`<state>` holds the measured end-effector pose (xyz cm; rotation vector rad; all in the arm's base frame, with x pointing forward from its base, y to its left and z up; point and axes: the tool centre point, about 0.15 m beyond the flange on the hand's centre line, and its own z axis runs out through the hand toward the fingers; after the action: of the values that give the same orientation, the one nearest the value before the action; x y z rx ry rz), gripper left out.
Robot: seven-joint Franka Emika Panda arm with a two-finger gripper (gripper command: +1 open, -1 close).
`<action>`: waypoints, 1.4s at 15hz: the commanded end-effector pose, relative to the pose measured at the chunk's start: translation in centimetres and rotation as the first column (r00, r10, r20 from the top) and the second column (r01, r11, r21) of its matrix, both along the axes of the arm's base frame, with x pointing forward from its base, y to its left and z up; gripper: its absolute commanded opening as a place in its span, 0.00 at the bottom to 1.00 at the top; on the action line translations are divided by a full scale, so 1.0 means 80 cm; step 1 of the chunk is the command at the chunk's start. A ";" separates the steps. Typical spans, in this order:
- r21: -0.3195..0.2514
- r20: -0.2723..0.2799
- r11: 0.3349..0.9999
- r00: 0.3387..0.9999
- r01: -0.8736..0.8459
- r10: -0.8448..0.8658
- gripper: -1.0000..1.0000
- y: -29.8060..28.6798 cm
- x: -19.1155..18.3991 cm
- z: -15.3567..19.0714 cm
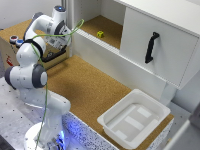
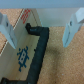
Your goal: Go open the drawer
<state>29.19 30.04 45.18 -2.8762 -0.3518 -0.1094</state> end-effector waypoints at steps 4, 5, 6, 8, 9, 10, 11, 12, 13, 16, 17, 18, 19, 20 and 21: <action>-0.093 -0.018 0.995 1.000 0.018 -0.020 1.00 0.020 0.013 -0.005; -0.019 -0.009 1.000 1.000 0.001 -0.001 1.00 0.007 0.001 -0.006; -0.031 -0.025 1.000 1.000 -0.008 0.007 1.00 0.014 0.006 -0.015; -0.032 -0.083 0.999 0.997 -0.011 0.009 1.00 0.019 0.015 -0.048; -0.035 -0.096 0.999 0.995 -0.010 0.006 1.00 0.021 0.016 -0.062; -0.033 -0.115 0.999 0.993 -0.015 0.011 1.00 0.024 0.018 -0.076; -0.032 -0.123 0.999 0.992 -0.015 0.011 1.00 0.027 0.019 -0.092; -0.031 -0.127 0.999 0.992 -0.026 0.021 1.00 0.033 0.021 -0.104; -0.023 -0.130 0.999 0.991 -0.040 0.036 1.00 0.039 0.024 -0.116; -0.017 -0.096 1.000 0.995 -0.026 0.024 1.00 0.054 0.028 -0.137; -0.018 -0.082 1.000 0.997 -0.018 0.016 1.00 0.059 0.028 -0.144; -0.028 -0.064 1.000 0.998 -0.003 0.001 1.00 0.062 0.027 -0.152; -0.017 -0.064 1.000 0.998 0.009 -0.010 1.00 0.059 0.027 -0.158; -0.009 -0.050 1.000 0.998 0.030 -0.031 1.00 0.056 0.024 -0.162; -0.004 -0.037 0.999 0.998 0.052 -0.052 1.00 0.051 0.021 -0.164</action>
<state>31.37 33.72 35.25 -2.8955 -0.3638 0.0417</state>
